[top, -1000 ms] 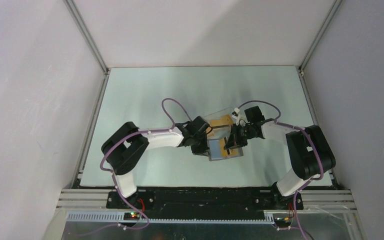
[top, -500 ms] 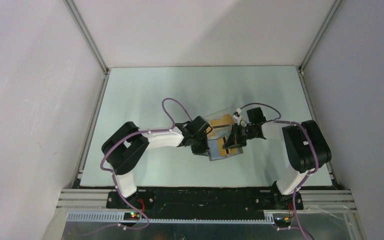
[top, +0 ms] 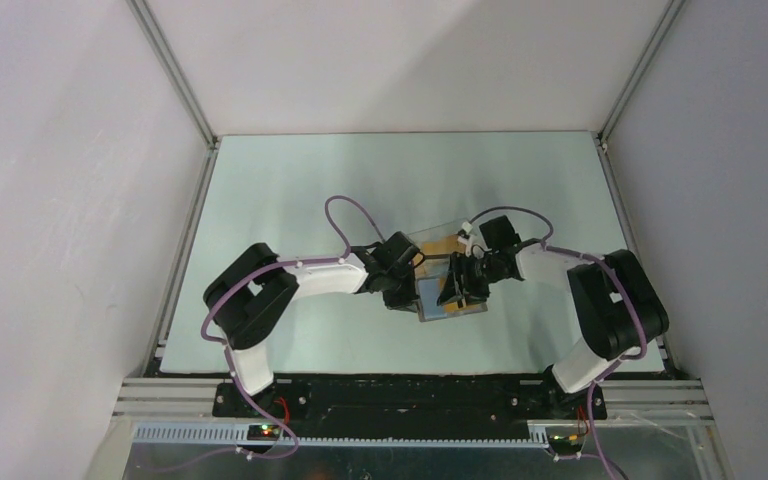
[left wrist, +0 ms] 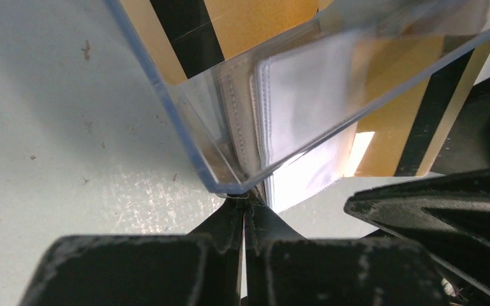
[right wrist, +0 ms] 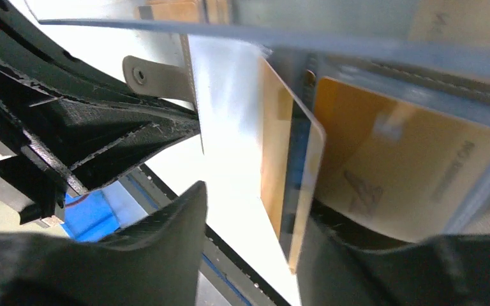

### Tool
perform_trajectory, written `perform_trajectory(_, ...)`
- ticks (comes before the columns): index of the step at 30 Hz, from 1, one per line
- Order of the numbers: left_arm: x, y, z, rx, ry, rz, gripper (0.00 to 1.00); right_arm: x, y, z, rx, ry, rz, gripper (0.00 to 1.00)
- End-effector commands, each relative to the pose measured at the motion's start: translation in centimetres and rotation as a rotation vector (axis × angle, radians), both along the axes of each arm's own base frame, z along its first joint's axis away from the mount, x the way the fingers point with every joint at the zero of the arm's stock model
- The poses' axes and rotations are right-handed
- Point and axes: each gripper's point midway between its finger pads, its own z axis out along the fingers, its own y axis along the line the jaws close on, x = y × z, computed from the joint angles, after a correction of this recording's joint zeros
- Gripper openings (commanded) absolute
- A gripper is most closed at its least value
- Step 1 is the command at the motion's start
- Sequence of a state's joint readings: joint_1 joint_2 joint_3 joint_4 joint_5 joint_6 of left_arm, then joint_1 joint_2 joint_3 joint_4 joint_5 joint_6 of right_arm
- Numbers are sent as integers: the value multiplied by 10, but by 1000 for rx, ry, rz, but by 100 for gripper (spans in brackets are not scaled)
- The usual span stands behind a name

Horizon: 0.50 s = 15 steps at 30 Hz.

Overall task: Put the credit cards into the card holder
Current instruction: Insert the card holder into the card slot.

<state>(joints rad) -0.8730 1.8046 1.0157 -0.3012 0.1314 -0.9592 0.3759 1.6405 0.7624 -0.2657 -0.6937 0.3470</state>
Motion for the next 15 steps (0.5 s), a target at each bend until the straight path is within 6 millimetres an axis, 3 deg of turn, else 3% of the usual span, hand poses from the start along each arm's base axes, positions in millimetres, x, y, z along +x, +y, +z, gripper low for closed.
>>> perform_trajectory(1,-19,38,-40,189,56,-29,0,3,-16,8,-124,-30,-33,57)
perform_trajectory(8,-18,37,-40,187,54,-32,0,16,-23,26,-195,-68,-59,75)
perform_trajectory(15,-19,36,-40,188,57,-36,0,7,-17,11,-204,-21,-3,77)
